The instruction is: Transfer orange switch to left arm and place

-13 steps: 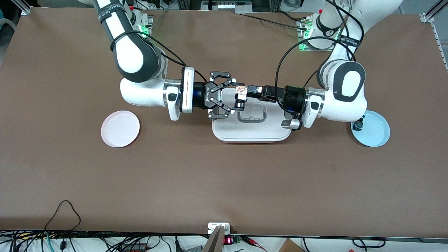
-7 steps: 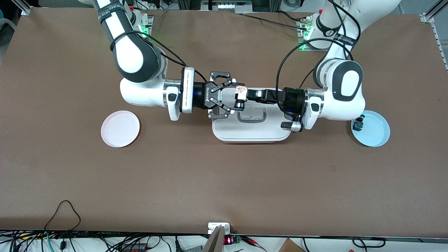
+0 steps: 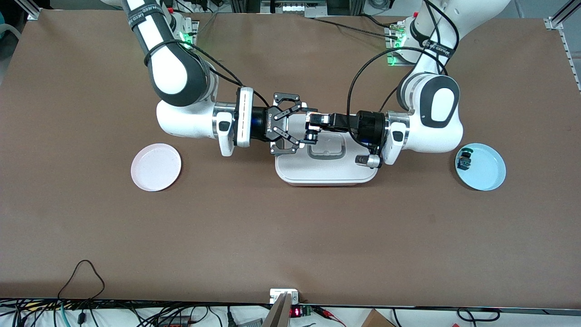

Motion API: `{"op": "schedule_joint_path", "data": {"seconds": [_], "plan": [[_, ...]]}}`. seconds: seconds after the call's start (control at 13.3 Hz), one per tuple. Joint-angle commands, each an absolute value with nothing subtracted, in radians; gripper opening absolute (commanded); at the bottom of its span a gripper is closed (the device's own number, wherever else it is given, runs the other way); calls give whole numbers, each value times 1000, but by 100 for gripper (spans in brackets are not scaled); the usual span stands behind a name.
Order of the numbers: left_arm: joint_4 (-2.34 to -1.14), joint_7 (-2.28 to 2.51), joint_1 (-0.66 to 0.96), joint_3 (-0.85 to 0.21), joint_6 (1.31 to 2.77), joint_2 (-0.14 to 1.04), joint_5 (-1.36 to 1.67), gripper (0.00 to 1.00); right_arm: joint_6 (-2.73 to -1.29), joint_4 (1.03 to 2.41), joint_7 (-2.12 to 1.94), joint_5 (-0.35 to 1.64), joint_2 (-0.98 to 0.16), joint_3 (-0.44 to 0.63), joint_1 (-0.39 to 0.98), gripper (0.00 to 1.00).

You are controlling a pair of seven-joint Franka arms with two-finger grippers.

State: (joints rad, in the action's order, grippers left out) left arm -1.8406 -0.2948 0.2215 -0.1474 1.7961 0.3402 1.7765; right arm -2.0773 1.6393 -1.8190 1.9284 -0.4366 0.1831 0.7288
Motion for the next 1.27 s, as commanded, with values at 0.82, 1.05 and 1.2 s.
{"op": "schedule_joint_path", "data": {"seconds": [0.82,1.05,1.2], "plan": [[-1839,-337,235,-140,1804,336,1810,0,-2105,1620,-1822,1947,-446,187,742,1],[-1841,-344,235,-140,1804,337,1810,0,-2103,1620,-1821,1947,-446,187,732,63],[-1841,-344,235,-140,1804,337,1810,0,-2089,1618,-1804,1936,-445,192,701,100]]}}
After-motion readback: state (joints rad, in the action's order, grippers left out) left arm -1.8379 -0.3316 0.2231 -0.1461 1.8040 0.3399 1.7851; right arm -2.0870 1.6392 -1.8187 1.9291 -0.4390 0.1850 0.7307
